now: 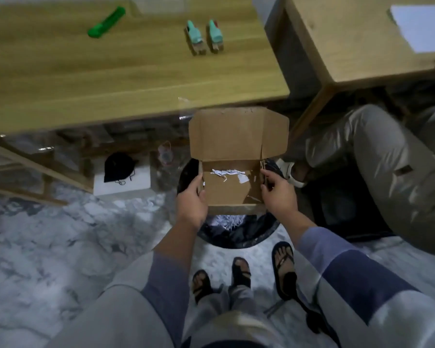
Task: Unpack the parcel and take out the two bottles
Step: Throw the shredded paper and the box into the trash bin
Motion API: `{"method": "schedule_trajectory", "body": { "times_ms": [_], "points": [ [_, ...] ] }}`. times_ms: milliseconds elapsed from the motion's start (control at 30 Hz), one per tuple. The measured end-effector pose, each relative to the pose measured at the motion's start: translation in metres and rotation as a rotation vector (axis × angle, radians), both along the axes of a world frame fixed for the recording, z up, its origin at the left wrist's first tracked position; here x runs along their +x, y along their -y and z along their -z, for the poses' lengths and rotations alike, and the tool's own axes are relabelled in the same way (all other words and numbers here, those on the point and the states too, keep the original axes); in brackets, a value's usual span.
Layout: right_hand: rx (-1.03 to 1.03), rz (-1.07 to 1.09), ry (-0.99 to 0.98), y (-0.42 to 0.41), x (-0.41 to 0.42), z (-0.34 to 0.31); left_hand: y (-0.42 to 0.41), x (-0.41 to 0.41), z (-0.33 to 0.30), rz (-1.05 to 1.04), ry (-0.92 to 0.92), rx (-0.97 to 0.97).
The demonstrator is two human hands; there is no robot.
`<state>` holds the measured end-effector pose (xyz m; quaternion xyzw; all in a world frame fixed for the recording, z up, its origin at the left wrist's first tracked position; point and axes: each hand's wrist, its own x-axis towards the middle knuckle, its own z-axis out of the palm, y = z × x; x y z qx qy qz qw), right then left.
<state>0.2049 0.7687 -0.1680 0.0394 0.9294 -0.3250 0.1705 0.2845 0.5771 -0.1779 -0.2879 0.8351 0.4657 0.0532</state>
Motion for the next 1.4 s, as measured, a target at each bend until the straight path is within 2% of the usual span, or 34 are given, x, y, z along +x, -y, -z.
{"method": "schedule_trajectory", "body": {
  "times_ms": [167,300,433,567,667,767,900,1100,1200,1400],
  "points": [
    [0.02,-0.008,0.187,-0.023,-0.004,0.115,-0.017,-0.002,0.107,0.092,0.176,-0.013],
    [0.05,-0.056,0.315,-0.029,-0.022,0.221,-0.028,-0.019,0.205,0.053,0.327,-0.006],
    [0.069,-0.09,0.404,-0.029,-0.039,0.308,-0.038,-0.035,0.282,0.15,0.401,-0.057],
    [0.104,-0.142,0.459,-0.025,-0.046,0.352,-0.044,-0.048,0.324,0.299,0.516,-0.115],
    [0.119,-0.204,0.495,-0.02,-0.044,0.354,-0.048,-0.05,0.334,0.304,0.559,-0.11],
    [0.089,-0.187,0.532,-0.016,-0.043,0.33,-0.052,-0.052,0.308,0.265,0.531,-0.073],
    [0.085,-0.262,0.553,-0.012,-0.049,0.264,-0.05,-0.058,0.238,0.265,0.476,-0.061],
    [0.102,-0.431,0.51,-0.004,-0.067,0.104,-0.039,-0.071,0.082,0.178,0.303,0.004],
    [0.056,-0.449,0.453,0.002,-0.076,0.021,-0.032,-0.074,-0.001,0.168,0.208,0.048],
    [-0.004,-0.516,0.233,0.029,-0.091,-0.111,-0.013,-0.083,-0.126,0.073,0.081,-0.057]
  ]
}}
